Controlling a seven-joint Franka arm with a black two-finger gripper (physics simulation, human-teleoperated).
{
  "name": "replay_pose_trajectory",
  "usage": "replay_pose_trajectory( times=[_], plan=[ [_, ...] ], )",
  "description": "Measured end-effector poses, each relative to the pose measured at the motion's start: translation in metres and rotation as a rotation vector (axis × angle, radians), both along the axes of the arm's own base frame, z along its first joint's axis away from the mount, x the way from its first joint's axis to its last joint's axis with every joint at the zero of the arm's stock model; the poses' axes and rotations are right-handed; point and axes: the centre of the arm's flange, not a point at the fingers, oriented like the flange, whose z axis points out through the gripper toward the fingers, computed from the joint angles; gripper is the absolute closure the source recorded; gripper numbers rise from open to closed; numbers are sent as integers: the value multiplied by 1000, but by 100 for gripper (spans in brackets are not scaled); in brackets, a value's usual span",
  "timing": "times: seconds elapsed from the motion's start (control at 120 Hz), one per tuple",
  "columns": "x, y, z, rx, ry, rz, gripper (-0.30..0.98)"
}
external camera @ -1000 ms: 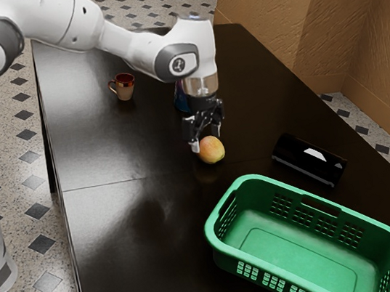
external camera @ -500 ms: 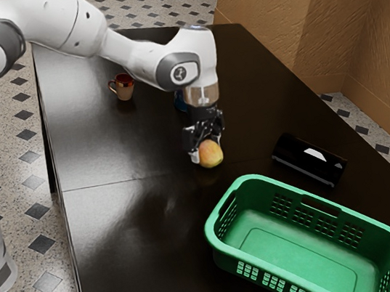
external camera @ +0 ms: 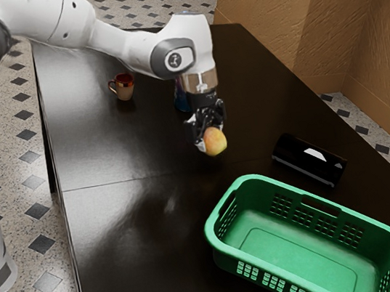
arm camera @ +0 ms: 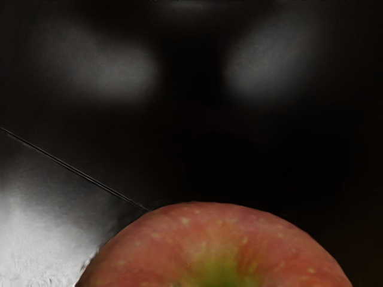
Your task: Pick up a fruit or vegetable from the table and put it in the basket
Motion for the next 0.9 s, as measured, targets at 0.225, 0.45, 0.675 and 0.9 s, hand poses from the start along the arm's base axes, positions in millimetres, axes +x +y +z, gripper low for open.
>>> replay_pose_trajectory(
  times=[0.225,0.45,0.675,0.9],
  plan=[
    [-40,-57,107,14,-165,-121,34],
    [-64,-145,165,14,-236,-278,34],
    [-82,-229,175,-13,-234,-430,34],
    [-97,-309,173,-35,-221,-562,33]
  ],
)
